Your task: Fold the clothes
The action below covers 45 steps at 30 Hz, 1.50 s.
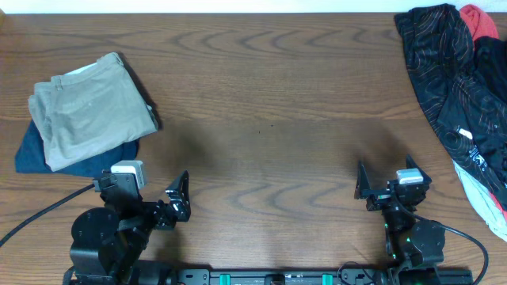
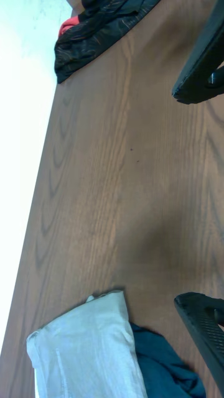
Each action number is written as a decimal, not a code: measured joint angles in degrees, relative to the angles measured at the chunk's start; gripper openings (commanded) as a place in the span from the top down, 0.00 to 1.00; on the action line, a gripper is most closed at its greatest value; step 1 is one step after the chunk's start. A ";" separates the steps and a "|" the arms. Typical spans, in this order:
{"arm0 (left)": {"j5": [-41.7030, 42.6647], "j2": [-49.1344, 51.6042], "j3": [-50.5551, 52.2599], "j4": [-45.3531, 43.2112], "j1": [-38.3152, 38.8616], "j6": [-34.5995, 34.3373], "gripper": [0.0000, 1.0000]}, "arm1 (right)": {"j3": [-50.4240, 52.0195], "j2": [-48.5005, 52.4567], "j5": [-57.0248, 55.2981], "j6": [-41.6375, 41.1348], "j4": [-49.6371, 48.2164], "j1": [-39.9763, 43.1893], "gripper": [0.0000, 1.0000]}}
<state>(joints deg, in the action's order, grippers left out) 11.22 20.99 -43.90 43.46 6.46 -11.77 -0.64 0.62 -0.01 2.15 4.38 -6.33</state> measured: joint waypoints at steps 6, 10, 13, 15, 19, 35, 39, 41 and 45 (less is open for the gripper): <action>0.00 -1.22 0.07 0.02 0.00 0.02 0.02 | 0.00 0.00 0.02 0.02 0.00 0.00 0.01; -0.66 -4.63 0.63 3.91 -0.04 0.24 0.02 | 0.00 0.00 0.02 0.00 0.00 0.00 0.01; -2.16 -8.68 3.69 5.18 -0.09 0.28 0.02 | 0.02 0.00 0.04 0.00 -0.02 0.00 0.01; -3.10 -11.63 7.28 4.24 -0.09 0.44 0.02 | 0.02 0.00 0.02 0.00 -0.04 0.00 0.01; -4.94 -17.09 16.13 -1.95 -0.33 0.72 0.02 | 0.07 0.00 0.04 0.00 -0.09 0.00 0.01; -7.15 -20.41 41.16 -44.15 -1.66 16.92 0.02 | 0.07 0.00 0.04 0.00 -0.13 0.00 0.01; -7.34 -20.35 43.50 -43.74 -1.66 19.82 0.02 | 0.09 0.00 0.04 0.00 -0.15 0.00 0.01; -7.39 -20.41 43.50 -43.47 -1.66 20.65 0.02 | 0.09 0.00 0.04 0.00 -0.15 0.00 0.01; -7.69 -20.41 43.34 -42.58 -1.66 21.16 0.02 | 0.09 0.00 0.04 0.00 -0.15 0.00 0.01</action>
<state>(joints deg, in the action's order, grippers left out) 3.53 0.58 -0.56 0.89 4.80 9.39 -0.56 0.62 0.03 2.15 4.23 -6.33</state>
